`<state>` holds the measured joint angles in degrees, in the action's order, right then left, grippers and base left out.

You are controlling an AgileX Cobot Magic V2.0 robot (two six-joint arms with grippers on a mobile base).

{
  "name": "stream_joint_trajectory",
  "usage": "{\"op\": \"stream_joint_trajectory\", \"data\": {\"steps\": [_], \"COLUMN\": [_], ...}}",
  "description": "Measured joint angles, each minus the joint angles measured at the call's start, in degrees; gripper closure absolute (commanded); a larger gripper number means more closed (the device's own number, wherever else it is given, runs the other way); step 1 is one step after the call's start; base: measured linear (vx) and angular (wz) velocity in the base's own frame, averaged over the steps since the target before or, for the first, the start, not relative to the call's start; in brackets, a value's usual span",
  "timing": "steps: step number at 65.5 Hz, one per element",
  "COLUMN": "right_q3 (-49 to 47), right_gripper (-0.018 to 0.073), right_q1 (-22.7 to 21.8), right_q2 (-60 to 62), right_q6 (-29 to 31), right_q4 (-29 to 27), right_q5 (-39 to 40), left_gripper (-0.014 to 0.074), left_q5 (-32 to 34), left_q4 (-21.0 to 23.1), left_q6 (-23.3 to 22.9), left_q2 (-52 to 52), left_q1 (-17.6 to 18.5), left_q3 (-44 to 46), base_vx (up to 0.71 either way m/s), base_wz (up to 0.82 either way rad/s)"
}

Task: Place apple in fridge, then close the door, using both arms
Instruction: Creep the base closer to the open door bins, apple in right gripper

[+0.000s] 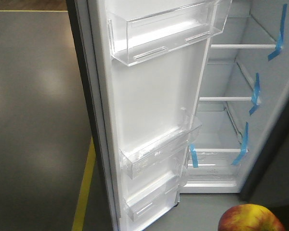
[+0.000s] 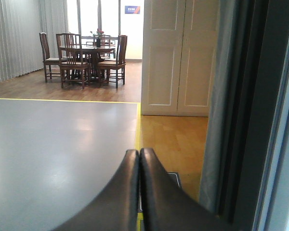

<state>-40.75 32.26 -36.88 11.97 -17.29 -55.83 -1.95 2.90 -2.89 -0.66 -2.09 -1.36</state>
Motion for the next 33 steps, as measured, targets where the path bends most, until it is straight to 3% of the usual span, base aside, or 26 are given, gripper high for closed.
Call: {"op": "stream_joint_trajectory", "data": {"steps": [33], "right_q3": [0.0], "right_gripper": [0.0492], "right_q1": [0.0], "right_q2": [0.0], "right_q6": [0.0], "right_q4": [0.0], "right_q5": [0.0], "left_gripper": [0.0602], "left_q5": [0.0], "left_q4": [0.0], "left_q6": [0.0], "left_q2": [0.0], "left_q1": [0.0], "left_q3": [0.0], "base_vx": [0.04], "base_wz": [-0.01]}}
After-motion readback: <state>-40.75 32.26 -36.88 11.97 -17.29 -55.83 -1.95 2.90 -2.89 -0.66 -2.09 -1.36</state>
